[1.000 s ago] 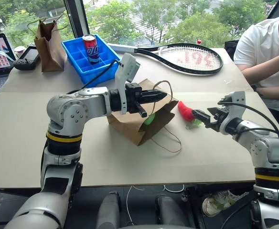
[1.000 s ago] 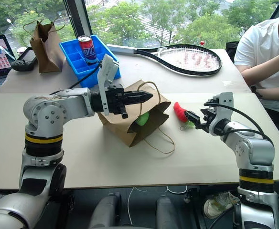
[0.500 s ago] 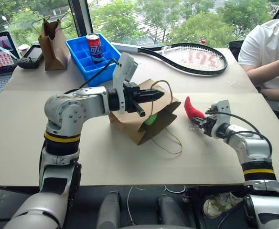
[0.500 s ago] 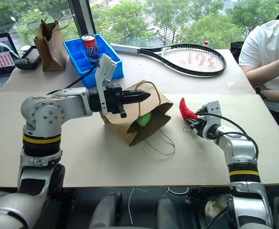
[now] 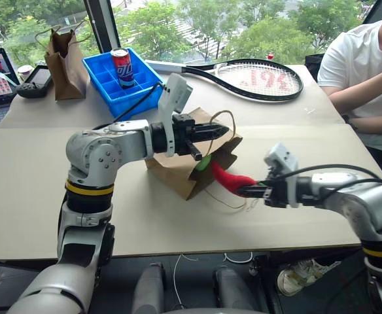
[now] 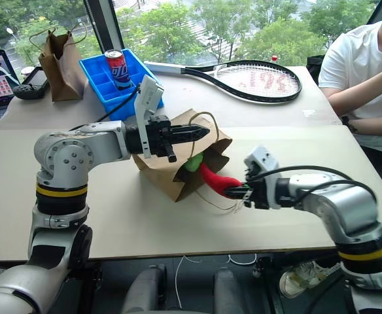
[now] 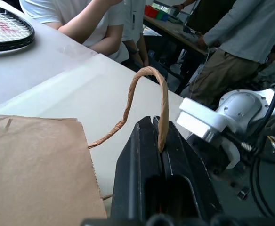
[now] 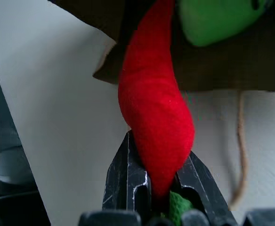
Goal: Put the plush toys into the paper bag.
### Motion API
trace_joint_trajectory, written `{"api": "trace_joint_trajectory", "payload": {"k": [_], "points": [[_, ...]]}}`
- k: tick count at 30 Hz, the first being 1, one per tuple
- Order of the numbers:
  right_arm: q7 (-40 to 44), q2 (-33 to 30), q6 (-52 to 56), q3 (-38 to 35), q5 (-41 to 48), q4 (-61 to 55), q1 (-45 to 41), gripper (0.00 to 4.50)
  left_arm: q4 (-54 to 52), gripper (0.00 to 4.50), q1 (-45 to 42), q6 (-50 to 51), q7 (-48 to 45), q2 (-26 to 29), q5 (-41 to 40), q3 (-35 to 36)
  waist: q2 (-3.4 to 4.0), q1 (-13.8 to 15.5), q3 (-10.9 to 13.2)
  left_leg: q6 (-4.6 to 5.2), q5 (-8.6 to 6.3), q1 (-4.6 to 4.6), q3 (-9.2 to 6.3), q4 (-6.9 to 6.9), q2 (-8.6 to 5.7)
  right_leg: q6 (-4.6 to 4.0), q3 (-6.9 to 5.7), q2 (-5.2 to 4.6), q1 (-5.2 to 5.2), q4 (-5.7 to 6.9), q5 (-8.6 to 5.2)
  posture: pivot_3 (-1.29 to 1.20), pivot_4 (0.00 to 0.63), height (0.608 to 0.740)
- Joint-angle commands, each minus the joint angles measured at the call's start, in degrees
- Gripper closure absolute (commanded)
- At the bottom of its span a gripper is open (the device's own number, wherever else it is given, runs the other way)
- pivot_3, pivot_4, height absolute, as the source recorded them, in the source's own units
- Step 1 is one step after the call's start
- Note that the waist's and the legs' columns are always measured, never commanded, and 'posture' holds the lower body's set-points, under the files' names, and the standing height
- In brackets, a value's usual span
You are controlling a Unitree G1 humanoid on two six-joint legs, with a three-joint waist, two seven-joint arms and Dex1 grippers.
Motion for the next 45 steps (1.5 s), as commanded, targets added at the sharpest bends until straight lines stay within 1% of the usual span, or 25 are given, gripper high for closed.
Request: {"api": "trace_joint_trajectory", "payload": {"k": [1, 3, 8, 14, 17, 21, 23, 24, 26, 27, 30, 32, 33, 35, 42, 45], "points": [[-4.6, 8.7, -3.9, -0.7, -2.7, 9.4, -6.8, 4.50, -3.7, 4.50, -0.3, 0.8, 0.9, -0.7, -2.0, 1.3, 0.00, 0.1, 0.0, 0.00, 0.00, -0.04, 0.00, 0.01, -0.03, -0.15, 0.03, -0.01, -0.02, 0.00, 0.10, 0.00, 0.150, 0.740], [-6.2, 13.9, -6.2, -2.5, -3.1, 15.6, -9.3, 4.50, -5.1, 4.50, 0.2, 2.0, 1.7, -1.0, -3.3, 1.8, -0.01, 0.1, 0.0, 0.01, 0.00, -0.05, 0.00, 0.00, -0.05, -0.15, 0.08, 0.02, -0.01, 0.01, 0.14, 0.00, 0.150, 0.740], [-9.4, 21.6, -10.6, -7.8, -2.8, 24.9, -11.4, 4.50, -6.5, 4.50, 0.8, 3.4, 3.0, -1.2, -4.8, 2.4, -0.01, 0.4, 0.0, 0.02, 0.01, -0.11, -0.07, -0.08, -0.04, -0.07, 0.10, 0.11, -0.03, 0.03, 0.10, 0.00, 0.150, 0.740], [-16.6, 33.8, -13.5, -21.1, 4.3, 35.1, -13.5, 4.50, -6.9, 4.50, 1.0, 4.3, 4.1, -1.3, -5.7, 2.7, 0.01, -0.1, 0.0, 0.02, 0.01, -0.08, -0.09, -0.11, 0.02, -0.09, 0.11, 0.18, -0.06, 0.13, 0.11, 0.00, 0.150, 0.740], [-20.9, 37.9, -15.5, -25.0, 5.1, 38.7, -14.0, 4.50, -6.9, 4.50, 1.0, 4.4, 4.3, -1.1, -6.2, 2.6, 0.02, -0.2, 0.0, 0.02, 0.01, -0.07, -0.15, -0.12, 0.09, -0.10, 0.11, 0.27, -0.06, 0.14, 0.12, 0.00, 0.150, 0.740], [-27.8, 42.7, -21.0, -29.7, 5.4, 42.3, -14.6, 4.50, -6.6, 4.50, 1.0, 4.4, 4.5, -0.6, -6.2, 2.6, 0.04, -0.3, 0.0, 0.02, 0.01, -0.07, -0.15, -0.12, 0.10, -0.10, 0.12, 0.28, -0.06, 0.13, 0.12, 0.00, 0.150, 0.740], [-29.4, 44.8, -21.9, -32.4, 8.1, 42.1, -15.2, 3.49, -6.4, 4.50, 1.1, 4.2, 4.4, -0.4, -6.0, 2.6, 0.05, -0.3, 0.0, 0.02, 0.01, -0.07, -0.15, -0.12, 0.11, -0.11, 0.12, 0.28, -0.06, 0.13, 0.12, 0.00, 0.150, 0.740], [-29.7, 45.4, -21.2, -32.9, 9.2, 41.4, -15.2, 3.34, -6.4, 4.50, 1.2, 4.1, 4.4, -0.3, -5.8, 2.5, 0.06, -0.3, 0.0, 0.02, 0.01, -0.07, -0.15, -0.12, 0.10, -0.11, 0.12, 0.28, -0.06, 0.13, 0.13, 0.00, 0.150, 0.740], [-30.0, 45.1, -19.8, -31.4, 8.4, 39.2, -14.4, 2.54, -6.1, 4.50, 1.3, 3.6, 4.4, 0.0, -5.3, 2.4, 0.07, -0.3, 0.0, 0.02, 0.01, -0.08, -0.16, -0.13, 0.10, -0.11, 0.12, 0.29, -0.05, 0.13, 0.13, 0.00, 0.150, 0.740], [-29.8, 44.5, -18.8, -30.1, 7.8, 37.8, -13.6, 2.24, -5.9, 4.50, 1.3, 3.4, 4.4, 0.2, -5.0, 2.4, 0.07, -0.3, 0.0, 0.01, 0.01, -0.08, -0.16, -0.13, 0.10, -0.11, 0.12, 0.29, -0.05, 0.12, 0.13, 0.00, 0.150, 0.740], [-27.3, 39.7, -15.2, -22.8, 3.6, 31.6, -9.8, 1.15, -4.9, 4.50, 1.2, 2.4, 3.9, 0.7, -3.9, 2.2, 0.08, -0.3, 0.0, 0.01, 0.01, -0.09, -0.16, -0.17, 0.10, -0.11, 0.12, 0.29, -0.06, 0.10, 0.12, 0.00, 0.150, 0.740], [-26.3, 37.7, -13.2, -21.3, 4.3, 28.0, -7.8, 0.48, -4.5, 4.50, 1.2, 1.8, 3.5, 1.0, -3.3, 1.9, 0.08, -0.3, 0.0, 0.01, 0.01, -0.10, -0.16, -0.18, 0.10, -0.12, 0.12, 0.29, -0.08, 0.09, 0.11, 0.00, 0.150, 0.740], [-26.4, 36.3, -12.2, -21.5, 4.6, 26.2, -6.7, 0.24, -4.1, 4.50, 1.1, 1.4, 3.3, 1.1, -3.0, 1.8, 0.08, -0.3, 0.0, 0.01, 0.01, -0.09, -0.16, -0.19, 0.10, -0.12, 0.13, 0.29, -0.08, 0.09, 0.11, 0.00, 0.150, 0.740], [-25.5, 32.4, -10.4, -20.3, 3.9, 22.7, -4.5, 0.24, -3.4, 4.50, 1.0, 0.7, 2.8, 1.1, -2.3, 1.3, 0.09, -0.3, 0.1, 0.01, 0.01, -0.09, -0.16, -0.20, 0.10, -0.13, 0.13, 0.29, -0.09, 0.10, 0.11, 0.00, 0.150, 0.740], [-19.4, 20.4, 0.1, -17.5, 8.5, 7.3, 2.0, 0.24, -1.7, 4.50, 0.8, -1.1, 1.4, 0.6, -0.8, 0.1, 0.10, -0.2, 0.1, 0.01, 0.01, -0.09, -0.15, -0.20, 0.09, -0.14, 0.16, 0.29, -0.09, 0.08, 0.10, 0.00, 0.150, 0.740], [-15.7, 13.3, 3.6, -17.8, 10.9, 0.0, 5.4, 0.24, -1.3, 4.50, 0.6, -1.5, 0.8, 0.5, -0.3, -0.1, 0.12, -0.1, 0.1, 0.01, 0.01, -0.08, -0.15, -0.21, 0.10, -0.16, 0.19, 0.31, -0.09, 0.07, 0.08, 0.00, 0.150, 0.740]]}}
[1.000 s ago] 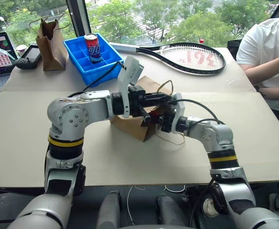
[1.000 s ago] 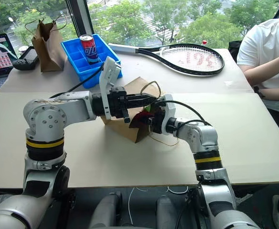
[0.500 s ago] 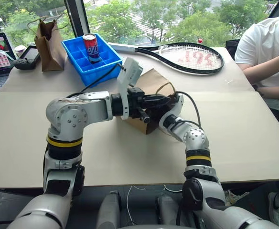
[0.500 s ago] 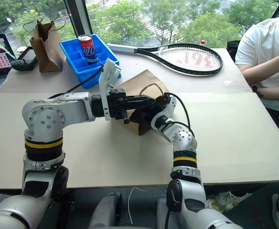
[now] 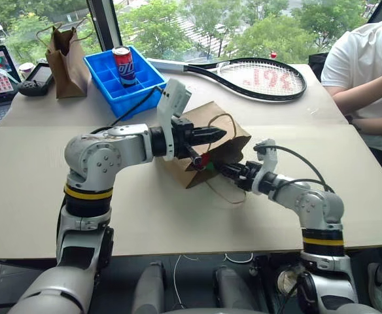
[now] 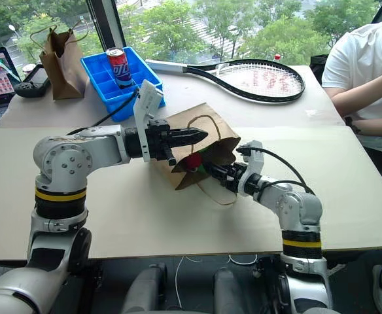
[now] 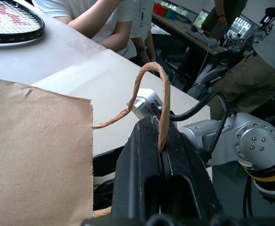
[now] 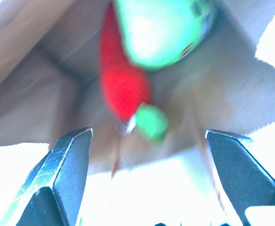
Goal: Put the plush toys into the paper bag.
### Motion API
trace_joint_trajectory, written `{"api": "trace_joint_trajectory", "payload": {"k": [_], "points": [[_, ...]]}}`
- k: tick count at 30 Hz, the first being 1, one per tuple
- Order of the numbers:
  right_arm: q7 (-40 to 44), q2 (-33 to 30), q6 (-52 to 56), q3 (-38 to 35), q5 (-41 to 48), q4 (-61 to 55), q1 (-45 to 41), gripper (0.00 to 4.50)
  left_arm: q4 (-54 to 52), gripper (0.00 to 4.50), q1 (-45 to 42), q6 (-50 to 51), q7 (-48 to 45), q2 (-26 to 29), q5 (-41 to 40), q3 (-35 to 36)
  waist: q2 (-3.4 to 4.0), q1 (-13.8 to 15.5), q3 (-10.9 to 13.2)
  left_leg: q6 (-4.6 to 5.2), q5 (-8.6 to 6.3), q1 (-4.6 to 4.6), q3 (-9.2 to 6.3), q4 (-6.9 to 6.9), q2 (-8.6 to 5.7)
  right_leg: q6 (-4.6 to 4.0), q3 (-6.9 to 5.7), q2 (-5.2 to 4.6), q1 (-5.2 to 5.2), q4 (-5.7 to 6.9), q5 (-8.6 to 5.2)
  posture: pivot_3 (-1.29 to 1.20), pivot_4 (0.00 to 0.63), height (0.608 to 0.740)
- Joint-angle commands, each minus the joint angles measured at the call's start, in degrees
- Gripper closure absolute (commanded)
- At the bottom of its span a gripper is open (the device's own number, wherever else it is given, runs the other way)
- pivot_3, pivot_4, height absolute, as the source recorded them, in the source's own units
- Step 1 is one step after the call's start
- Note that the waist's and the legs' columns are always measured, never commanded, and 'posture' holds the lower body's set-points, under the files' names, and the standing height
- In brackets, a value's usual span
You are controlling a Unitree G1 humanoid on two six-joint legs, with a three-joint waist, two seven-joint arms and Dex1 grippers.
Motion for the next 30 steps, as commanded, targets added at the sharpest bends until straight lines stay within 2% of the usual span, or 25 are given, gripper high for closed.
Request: {"api": "trace_joint_trajectory", "payload": {"k": [1, 4, 8, 10, 13, 17, 19, 21, 23, 26, 30], "points": [[6.0, -9.3, 3.0, 0.0, 3.0, -11.5, 4.1, 0.24, -0.1, 4.50, -1.1, -1.7, -1.2, 0.1, 0.6, 0.2, 0.00, 0.1, 0.0, 0.00, 0.00, 0.00, 0.00, 0.01, 0.00, 0.00, 0.00, 0.00, 0.01, 0.00, -0.01, 0.00, 0.150, 0.740], [9.7, -15.9, -1.6, 3.2, -0.4, -17.0, 9.0, 0.24, 0.1, 4.50, -1.3, -1.9, -1.7, 0.2, 0.7, 0.3, 0.03, 0.3, 0.0, 0.00, 0.00, -0.02, 0.00, 0.02, -0.02, 0.00, 0.04, 0.00, 0.04, -0.07, -0.05, 0.00, 0.150, 0.740], [10.6, -18.0, -10.5, 12.8, -9.6, -18.9, 11.4, 0.24, 0.5, 4.50, -1.6, -2.1, -2.3, 0.0, 1.1, 0.0, 0.02, -0.1, 0.0, -0.01, -0.01, 0.00, 0.01, 0.05, -0.02, 0.26, 0.13, 0.04, 0.01, -0.13, -0.20, 0.00, 0.150, 0.740], [9.8, -17.3, -12.5, 15.1, -12.3, -18.0, 11.4, 0.24, 0.6, 4.50, -1.7, -2.1, -2.5, 0.0, 1.3, 0.0, 0.02, -0.1, 0.0, -0.01, -0.01, 0.04, -0.01, 0.05, 0.00, 0.26, 0.17, 0.11, 0.01, -0.11, -0.21, 0.00, 0.150, 0.740], [7.8, -16.4, -18.8, 21.9, -21.0, -13.7, 11.0, 0.24, 0.3, 4.50, -1.8, -1.5, -2.6, 0.2, 1.1, 0.1, 0.02, 0.1, 0.0, -0.01, 0.00, 0.04, -0.02, 0.08, 0.00, 0.26, 0.19, 0.12, 0.03, -0.10, -0.21, 0.00, 0.150, 0.740], [7.8, -16.8, -25.4, 24.9, -28.0, -10.1, 11.1, 1.30, 0.0, 4.50, -1.9, -1.0, -2.4, 0.6, 0.9, 0.5, 0.02, 0.2, 0.0, -0.01, 0.00, 0.04, -0.02, 0.12, 0.00, 0.26, 0.21, 0.14, 0.06, -0.12, -0.20, 0.00, 0.150, 0.740], [11.2, -18.3, -28.5, 24.8, -28.6, -10.5, 11.5, 1.98, -0.1, 4.50, -2.0, -0.9, -2.3, 1.0, 0.8, 0.9, 0.02, 0.2, 0.0, -0.01, 0.00, 0.06, -0.02, 0.12, 0.01, 0.26, 0.23, 0.17, 0.07, -0.11, -0.20, 0.00, 0.150, 0.740], [15.8, -19.8, -29.4, 24.7, -27.0, -11.7, 12.0, 2.70, -0.2, 4.50, -2.0, -0.9, -2.2, 1.3, 0.8, 1.1, 0.02, 0.3, 0.0, -0.03, 0.01, 0.07, -0.03, 0.12, 0.01, 0.27, 0.23, 0.18, 0.06, -0.09, -0.20, 0.00, 0.150, 0.740], [19.4, -20.2, -28.8, 22.4, -22.9, -13.4, 12.1, 3.28, -0.1, 4.50, -2.4, -1.1, -2.2, 1.8, 0.9, 1.4, 0.01, 0.4, 0.0, -0.03, 0.01, 0.06, -0.03, 0.13, 0.01, 0.27, 0.24, 0.18, 0.10, -0.10, -0.20, 0.00, 0.150, 0.740], [23.3, -21.0, -28.0, 17.3, -17.9, -14.3, 8.9, 4.44, 2.3, 4.50, -3.6, -2.8, -2.6, 3.9, 2.5, 2.6, -0.01, 0.4, 0.0, -0.03, 0.01, 0.03, -0.04, 0.13, 0.01, 0.24, 0.25, 0.19, 0.09, -0.11, -0.18, 0.00, 0.150, 0.740], [27.2, -23.2, -27.6, 11.8, -14.4, -13.1, 0.0, 4.48, 5.8, 4.50, -5.5, -6.1, -4.7, 7.8, 5.4, 3.3, 0.03, 0.1, 0.1, -0.04, 0.01, 0.04, -0.04, 0.13, 0.01, 0.23, 0.31, 0.24, 0.00, -0.09, -0.16, 0.00, 0.150, 0.740]]}}
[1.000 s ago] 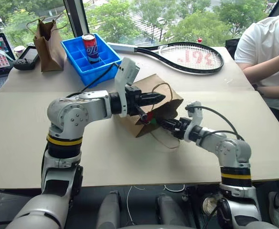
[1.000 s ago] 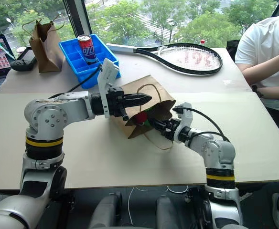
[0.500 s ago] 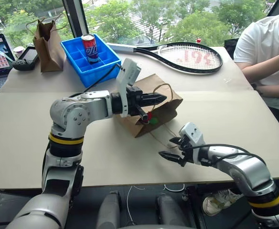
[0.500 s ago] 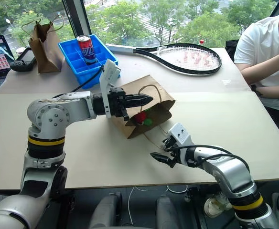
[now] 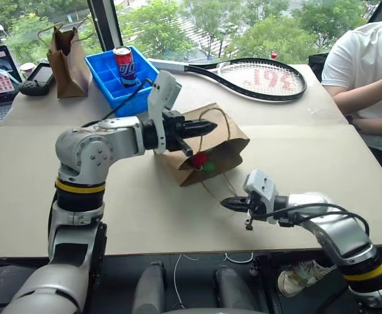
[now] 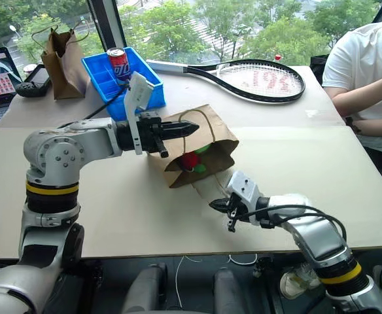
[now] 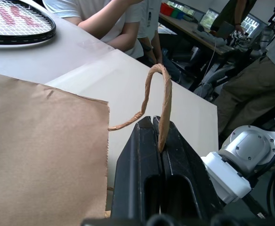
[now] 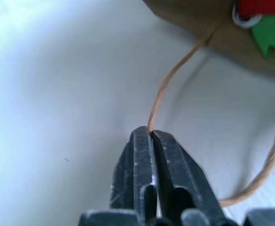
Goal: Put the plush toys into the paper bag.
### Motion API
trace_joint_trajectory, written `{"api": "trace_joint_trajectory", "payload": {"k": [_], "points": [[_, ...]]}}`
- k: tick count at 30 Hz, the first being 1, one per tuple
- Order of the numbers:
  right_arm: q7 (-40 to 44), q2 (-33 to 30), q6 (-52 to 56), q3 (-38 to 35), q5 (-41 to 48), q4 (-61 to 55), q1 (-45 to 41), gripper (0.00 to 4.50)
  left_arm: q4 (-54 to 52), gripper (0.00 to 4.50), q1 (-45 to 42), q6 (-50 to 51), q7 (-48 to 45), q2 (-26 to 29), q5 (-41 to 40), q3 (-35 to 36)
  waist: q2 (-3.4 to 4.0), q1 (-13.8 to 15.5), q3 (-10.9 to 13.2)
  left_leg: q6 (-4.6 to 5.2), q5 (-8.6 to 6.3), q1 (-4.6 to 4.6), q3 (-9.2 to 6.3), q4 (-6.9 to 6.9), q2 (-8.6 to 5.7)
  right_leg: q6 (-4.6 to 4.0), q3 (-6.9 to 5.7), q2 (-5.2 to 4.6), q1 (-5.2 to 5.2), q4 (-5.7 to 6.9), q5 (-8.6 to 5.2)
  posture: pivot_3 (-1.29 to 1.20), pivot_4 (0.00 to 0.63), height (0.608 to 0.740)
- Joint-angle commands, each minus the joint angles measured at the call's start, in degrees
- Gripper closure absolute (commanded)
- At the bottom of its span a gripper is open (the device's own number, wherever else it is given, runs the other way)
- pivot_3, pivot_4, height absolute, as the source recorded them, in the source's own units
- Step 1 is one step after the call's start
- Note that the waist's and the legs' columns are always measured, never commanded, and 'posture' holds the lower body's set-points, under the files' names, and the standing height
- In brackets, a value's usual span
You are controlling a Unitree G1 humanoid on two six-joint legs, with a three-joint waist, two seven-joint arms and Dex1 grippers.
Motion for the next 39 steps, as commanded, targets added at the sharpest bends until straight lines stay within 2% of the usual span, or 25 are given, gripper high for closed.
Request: {"api": "trace_joint_trajectory", "payload": {"k": [1, 6, 14, 24, 28, 29, 31, 32, 34, 35, 39], "points": [[3.3, -2.3, 0.1, -6.7, 3.7, -1.0, -7.7, 4.48, 1.9, 4.50, -2.8, -4.1, -2.4, 3.0, 2.5, 2.0, 0.00, 0.0, 0.0, 0.00, 0.00, 0.08, -0.03, -0.02, 0.03, 0.00, -0.01, 0.03, 0.08, 0.02, 0.00, 0.00, 0.150, 0.740], [6.4, -4.0, 4.7, -9.8, 8.4, 1.1, -21.0, 4.48, 6.5, 4.50, -7.5, -8.8, -2.8, 6.8, 6.7, 3.6, -0.01, 0.2, 0.1, 0.00, 0.00, 0.03, -0.06, -0.12, 0.05, -0.07, -0.02, 0.06, 0.01, 0.00, 0.02, 0.00, 0.150, 0.740], [7.7, -3.8, 3.1, -8.7, 5.6, 8.6, -34.1, 4.48, 8.7, 4.50, -8.1, -12.1, -4.4, 9.0, 9.8, 3.9, -0.01, 0.5, 0.2, -0.01, -0.01, -0.15, -0.06, -0.19, 0.04, -0.28, -0.05, 0.05, -0.06, -0.18, 0.15, 0.00, 0.150, 0.740], [8.2, -4.1, 8.0, -8.8, 7.4, 5.1, -35.0, 4.48, 3.9, 4.50, -4.6, -8.8, -5.2, 8.2, 8.3, 3.7, -0.01, 0.4, 0.2, -0.01, 0.00, -0.18, -0.06, -0.17, 0.05, -0.28, -0.04, 0.06, -0.11, -0.07, 0.15, 0.00, 0.150, 0.740], [8.1, -4.9, 13.5, -9.5, 9.9, 3.0, -32.8, 4.48, -0.2, 4.50, -1.5, -5.7, -6.9, 9.5, 6.6, 3.0, -0.01, 0.3, 0.2, -0.01, 0.00, -0.17, -0.05, -0.15, 0.05, -0.28, -0.04, 0.05, -0.11, 0.00, 0.15, 0.00, 0.150, 0.740], [8.4, -5.3, 14.4, -9.7, 10.6, 2.7, -32.1, 4.50, -0.7, 3.92, -1.0, -4.4, -7.4, 9.4, 5.2, 3.7, -0.01, 0.3, 0.2, -0.01, 0.00, -0.16, -0.06, -0.16, 0.05, -0.28, -0.04, 0.06, -0.10, 0.00, 0.15, 0.00, 0.150, 0.740], [8.7, -6.0, 15.5, -10.8, 11.8, 2.6, -31.6, 3.91, -1.6, 3.50, -0.7, -3.4, -8.1, 10.4, 4.1, 4.7, -0.01, 0.3, 0.2, 0.00, 0.00, -0.15, -0.06, -0.14, 0.05, -0.28, -0.03, 0.05, -0.11, 0.04, 0.15, 0.00, 0.150, 0.740], [9.0, -6.4, 16.3, -12.1, 13.0, 3.1, -32.0, 3.70, -1.6, 3.01, -1.0, -2.9, -8.2, 11.2, 3.6, 5.8, -0.02, 0.3, 0.2, 0.00, 0.00, -0.15, -0.06, -0.11, 0.05, -0.29, -0.03, 0.06, -0.11, 0.06, 0.15, 0.00, 0.150, 0.740], [9.0, -6.8, 17.0, -14.1, 14.5, 4.3, -33.0, 3.08, -1.3, 2.38, -1.2, -2.6, -8.4, 12.9, 3.3, 7.2, -0.01, 0.3, 0.2, 0.00, 0.00, -0.16, -0.06, -0.08, 0.05, -0.29, -0.03, 0.05, -0.14, 0.09, 0.15, 0.00, 0.150, 0.740], [8.9, -7.1, 16.9, -15.1, 15.0, 5.2, -33.6, 2.64, -1.2, 1.91, -1.0, -2.5, -8.9, 14.1, 3.2, 7.9, -0.01, 0.3, 0.2, -0.01, 0.00, -0.16, -0.06, -0.09, 0.05, -0.29, -0.03, 0.06, -0.15, 0.09, 0.15, 0.00, 0.150, 0.740], [9.1, -9.2, 17.2, -22.1, 18.5, 10.5, -36.7, 1.23, -1.2, 0.47, 2.7, -3.3, -14.8, 21.4, 1.0, 12.6, 0.00, -0.1, 0.2, 0.00, 0.00, -0.12, -0.06, -0.14, 0.06, -0.31, -0.03, 0.06, -0.15, 0.08, 0.14, 0.00, 0.150, 0.740]]}}
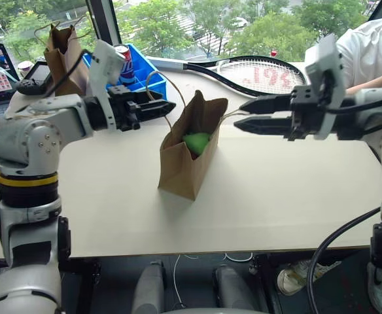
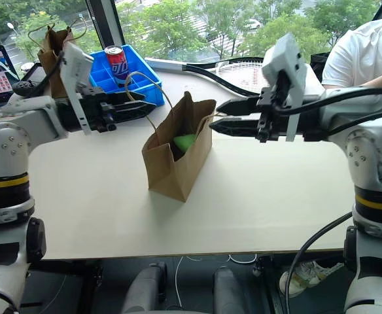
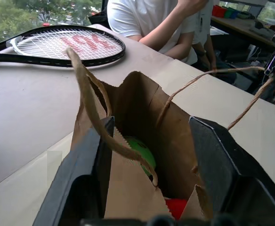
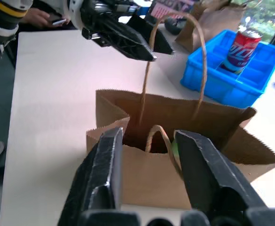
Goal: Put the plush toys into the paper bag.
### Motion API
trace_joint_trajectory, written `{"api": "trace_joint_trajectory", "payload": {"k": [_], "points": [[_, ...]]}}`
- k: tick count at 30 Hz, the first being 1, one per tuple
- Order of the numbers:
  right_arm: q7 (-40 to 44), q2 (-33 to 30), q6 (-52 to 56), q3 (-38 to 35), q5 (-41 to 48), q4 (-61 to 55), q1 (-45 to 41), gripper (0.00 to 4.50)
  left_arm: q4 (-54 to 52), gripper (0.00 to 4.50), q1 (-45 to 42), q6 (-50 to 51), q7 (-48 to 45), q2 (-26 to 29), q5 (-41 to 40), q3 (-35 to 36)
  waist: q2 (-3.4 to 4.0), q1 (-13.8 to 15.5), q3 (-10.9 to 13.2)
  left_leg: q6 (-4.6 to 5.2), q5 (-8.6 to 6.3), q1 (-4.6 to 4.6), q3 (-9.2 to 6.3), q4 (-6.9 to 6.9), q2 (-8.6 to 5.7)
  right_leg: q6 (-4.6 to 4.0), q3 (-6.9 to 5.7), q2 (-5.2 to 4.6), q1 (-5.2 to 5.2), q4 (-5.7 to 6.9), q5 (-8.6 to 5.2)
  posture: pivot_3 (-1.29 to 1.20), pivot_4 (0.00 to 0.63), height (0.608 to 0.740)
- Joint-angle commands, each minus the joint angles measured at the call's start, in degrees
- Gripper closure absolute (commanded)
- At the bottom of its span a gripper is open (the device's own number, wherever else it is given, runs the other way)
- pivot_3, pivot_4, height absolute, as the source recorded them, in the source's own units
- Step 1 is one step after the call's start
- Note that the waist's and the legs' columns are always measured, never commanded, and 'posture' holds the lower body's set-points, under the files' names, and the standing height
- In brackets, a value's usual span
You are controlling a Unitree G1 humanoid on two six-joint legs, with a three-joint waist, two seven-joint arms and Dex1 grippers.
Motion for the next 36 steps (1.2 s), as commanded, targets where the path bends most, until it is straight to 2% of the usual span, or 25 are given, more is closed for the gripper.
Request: {"api": "trace_joint_trajectory", "payload": {"k": [1, 3, 6, 9, 10, 14, 19, 28, 36], "points": [[0.5, -2.8, -0.2, -8.4, 3.7, 3.7, -3.5, 0.90, -1.5, 0.18, 2.6, -1.4, -5.8, 6.0, -2.9, 6.4, 0.01, -0.1, 0.0, 0.00, 0.00, 0.02, 0.00, -0.02, 0.00, -0.02, 0.00, 0.00, 0.00, 0.00, -0.01, 0.00, 0.150, 0.740], [2.0, -4.9, 2.1, -10.1, 5.8, 4.5, -2.1, 0.28, -1.2, 0.00, 6.3, -4.0, -9.2, 8.5, -2.7, 8.6, 0.01, 0.0, 0.0, 0.00, 0.00, 0.03, 0.01, -0.07, 0.01, -0.06, -0.01, -0.01, 0.01, 0.00, -0.05, 0.00, 0.150, 0.740], [5.0, -8.7, 3.7, -10.3, 7.0, 2.9, 3.2, 0.28, -3.2, 0.00, 13.5, -6.7, -15.9, 11.8, -3.8, 11.2, 0.00, 0.1, 0.0, -0.01, -0.01, 0.05, 0.02, -0.12, 0.02, -0.13, -0.01, -0.02, 0.03, -0.05, -0.09, 0.00, 0.150, 0.740], [5.0, -8.8, 4.4, -8.5, 7.6, -0.9, 9.6, 1.00, -9.9, 0.00, 22.0, -9.5, -19.5, 11.8, -4.6, 10.6, 0.00, 0.3, 0.0, -0.01, -0.01, 0.06, 0.03, -0.09, 0.02, -0.27, -0.02, -0.04, 0.04, -0.06, -0.16, 0.00, 0.150, 0.740], [4.7, -8.5, 3.9, -7.3, 7.0, -2.0, 11.5, 1.36, -11.8, 0.00, 24.1, -10.5, -19.4, 11.1, -4.3, 10.1, 0.00, 0.3, 0.0, -0.02, -0.02, 0.04, 0.06, -0.07, 0.02, -0.55, -0.02, -0.06, 0.03, -0.04, -0.31, 0.00, 0.150, 0.740], [1.7, -6.1, -1.4, -1.6, 0.7, -3.2, 15.5, 2.80, -16.1, 0.00, 28.0, -12.1, -15.0, 6.7, -3.6, 8.3, 0.00, 0.3, 0.0, -0.04, -0.03, 0.07, 0.09, 0.01, 0.04, -0.61, -0.02, -0.07, 0.05, 0.03, -0.31, 0.00, 0.150, 0.740], [-5.6, 3.3, -12.5, 8.7, -11.9, 0.6, 15.5, 4.39, -20.6, 0.00, 30.1, -11.8, -7.7, 0.4, -3.1, 4.6, -0.02, 0.1, 0.0, -0.03, -0.01, 0.17, 0.09, 0.12, 0.05, -0.49, -0.01, -0.03, 0.14, 0.05, -0.35, 0.00, 0.150, 0.740], [-10.0, 17.1, -21.0, 15.1, -19.4, 6.0, 13.6, 4.47, -21.5, 0.00, 29.4, -11.1, 0.5, -5.0, -1.7, -1.0, -0.02, 0.2, 0.0, -0.01, 0.01, 0.13, 0.05, 0.09, 0.04, -0.16, 0.01, 0.01, 0.11, 0.17, -0.10, 0.00, 0.150, 0.740], [-10.4, 24.5, -24.2, 17.6, -21.4, 8.1, 14.9, 4.47, -21.3, 0.00, 27.4, -10.9, 3.4, -7.3, -0.2, -6.4, -0.01, 0.3, 0.0, -0.02, 0.02, 0.16, 0.05, 0.10, 0.04, -0.17, 0.00, 0.02, 0.14, 0.19, -0.08, 0.00, 0.150, 0.740]]}}
